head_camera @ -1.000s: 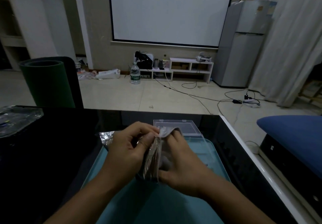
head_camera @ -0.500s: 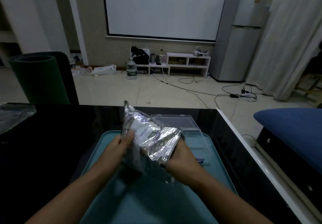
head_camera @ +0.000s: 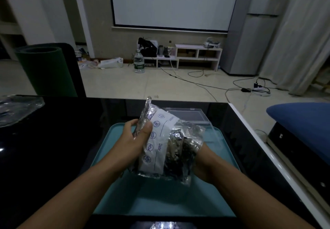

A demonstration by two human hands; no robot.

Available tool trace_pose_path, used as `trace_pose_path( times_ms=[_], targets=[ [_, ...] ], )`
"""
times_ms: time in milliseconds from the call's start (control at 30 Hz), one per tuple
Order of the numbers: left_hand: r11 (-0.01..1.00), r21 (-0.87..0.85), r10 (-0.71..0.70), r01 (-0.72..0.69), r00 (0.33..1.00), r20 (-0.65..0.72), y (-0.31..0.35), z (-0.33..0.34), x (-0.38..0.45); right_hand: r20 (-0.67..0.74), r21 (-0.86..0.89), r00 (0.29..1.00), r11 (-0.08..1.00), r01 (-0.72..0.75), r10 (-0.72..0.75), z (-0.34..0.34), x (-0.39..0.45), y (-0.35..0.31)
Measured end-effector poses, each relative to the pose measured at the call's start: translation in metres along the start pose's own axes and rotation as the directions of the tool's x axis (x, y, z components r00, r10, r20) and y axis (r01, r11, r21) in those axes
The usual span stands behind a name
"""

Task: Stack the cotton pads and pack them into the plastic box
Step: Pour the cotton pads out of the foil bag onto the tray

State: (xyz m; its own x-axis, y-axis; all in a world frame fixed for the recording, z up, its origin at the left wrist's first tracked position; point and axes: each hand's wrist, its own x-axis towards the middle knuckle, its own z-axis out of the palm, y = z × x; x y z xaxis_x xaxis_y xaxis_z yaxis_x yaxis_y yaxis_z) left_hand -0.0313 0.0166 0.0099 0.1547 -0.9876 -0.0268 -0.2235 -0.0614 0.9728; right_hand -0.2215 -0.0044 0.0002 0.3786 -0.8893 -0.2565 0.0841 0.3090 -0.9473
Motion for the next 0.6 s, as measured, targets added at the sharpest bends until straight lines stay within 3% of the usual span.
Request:
trace_pose_path(
  times_ms=[167,400,600],
  targets=[
    [0.990,-0.138,-0.015,0.031,0.993,0.115,-0.001,0.004,0.002,-0.022,0.076,0.998,0.996,-0.049,0.051,0.000,-0.003,0.003],
    [0.972,-0.231,-0.043,0.045,0.999,0.011,-0.002,-0.006,0.006,-0.130,0.003,0.984,0.993,0.122,-0.121,0.004,0.003,-0.007],
    [0.961,-0.274,-0.046,0.025,0.996,-0.072,-0.002,-0.021,0.011,-0.251,-0.142,0.926,0.957,0.254,-0.283,0.003,0.000,-0.018]
  ],
)
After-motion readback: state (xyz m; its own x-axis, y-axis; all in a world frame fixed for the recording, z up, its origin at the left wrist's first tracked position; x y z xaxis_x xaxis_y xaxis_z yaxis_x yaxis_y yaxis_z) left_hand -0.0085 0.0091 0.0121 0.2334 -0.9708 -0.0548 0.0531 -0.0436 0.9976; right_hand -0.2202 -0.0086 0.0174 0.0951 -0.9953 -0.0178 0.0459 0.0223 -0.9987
